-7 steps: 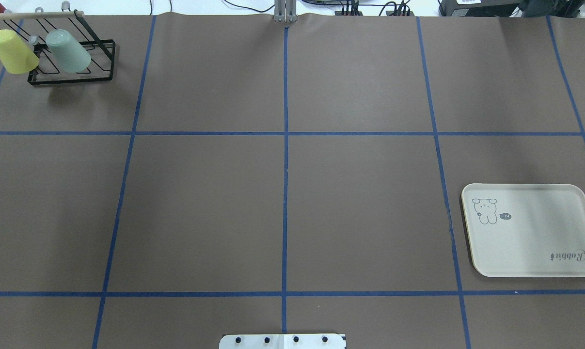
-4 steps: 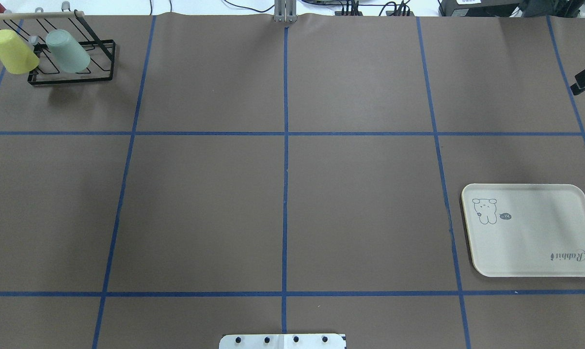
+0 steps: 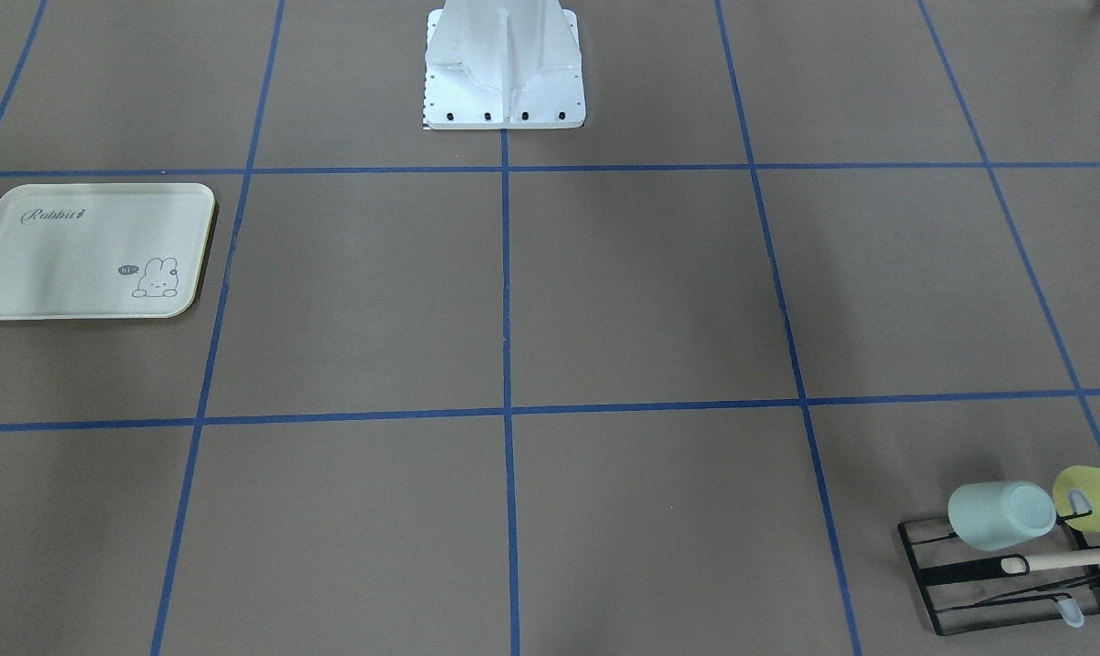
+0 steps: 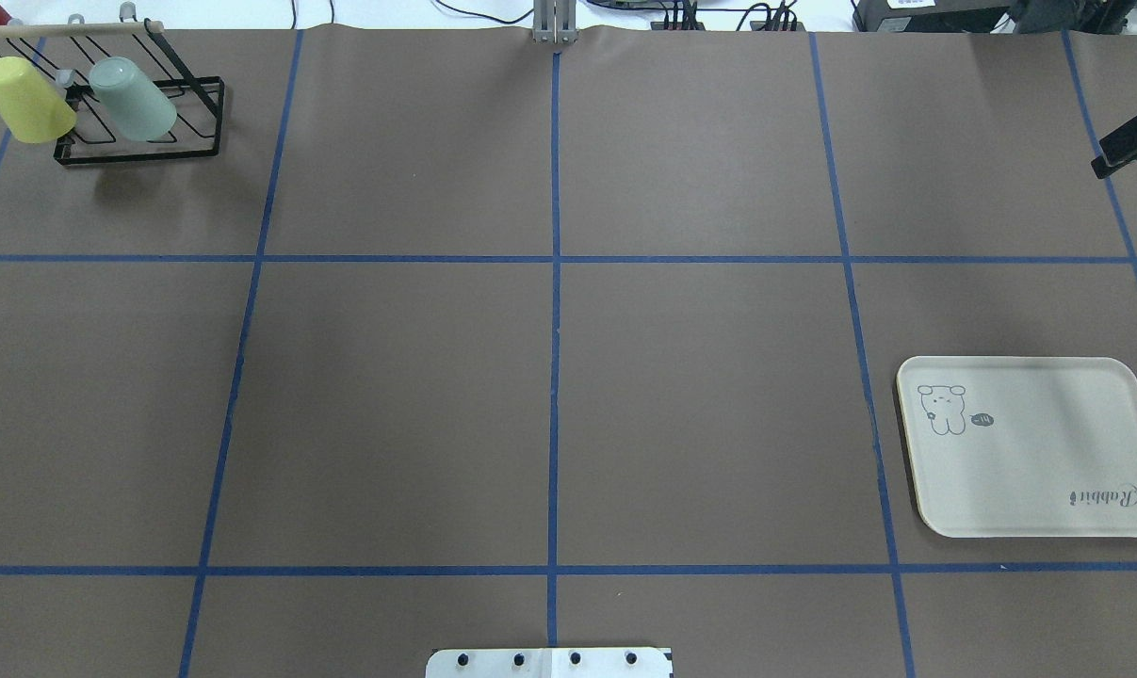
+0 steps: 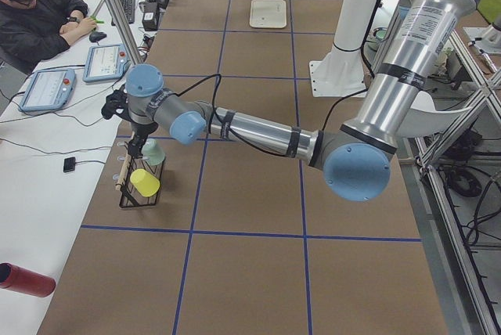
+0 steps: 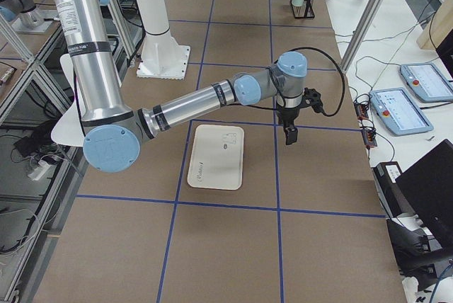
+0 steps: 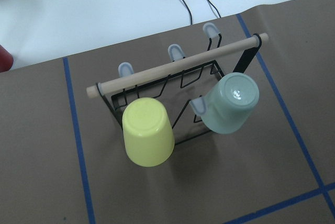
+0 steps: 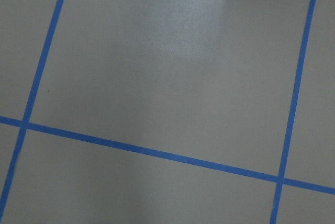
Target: Left arm grabs green cup and hands to right arm on tray
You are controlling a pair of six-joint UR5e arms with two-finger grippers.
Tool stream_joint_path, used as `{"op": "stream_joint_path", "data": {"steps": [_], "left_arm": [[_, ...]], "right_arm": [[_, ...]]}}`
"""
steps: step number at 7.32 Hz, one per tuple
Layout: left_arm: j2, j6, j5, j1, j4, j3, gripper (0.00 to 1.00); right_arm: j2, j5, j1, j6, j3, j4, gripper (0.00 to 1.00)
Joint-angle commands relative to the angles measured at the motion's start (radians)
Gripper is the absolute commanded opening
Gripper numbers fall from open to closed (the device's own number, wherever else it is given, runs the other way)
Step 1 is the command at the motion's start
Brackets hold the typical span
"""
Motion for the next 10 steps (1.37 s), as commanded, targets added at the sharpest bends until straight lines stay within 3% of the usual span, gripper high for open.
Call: {"op": "stream_joint_path", "data": {"steps": [1, 2, 4, 7, 10], "left_arm": [[-0.171, -0.123, 0.003, 0.067, 0.010, 0.200, 1.00], [-0.236, -0.137, 0.025, 0.094, 0.063, 0.261, 1.00], [-0.325, -0.140, 0.211, 0.174, 0.186, 0.306, 1.00], [-0.335, -0.136, 0.293, 0.228, 0.177, 0.352, 0.99], [-0.328, -0.117, 0.283, 0.229, 0.181, 0.345, 0.99]], "right_arm": [[0.002, 0.014, 0.000, 0.002, -0.002, -0.001, 1.00], [0.002, 0.014, -0.001, 0.007, -0.003, -0.001, 1.00], [0.002, 0.014, -0.001, 0.010, -0.002, -0.001, 1.00], [0.002, 0.014, -0.001, 0.010, -0.003, -0.001, 1.00], [0.002, 0.014, -0.001, 0.010, -0.003, -0.001, 1.00]]}}
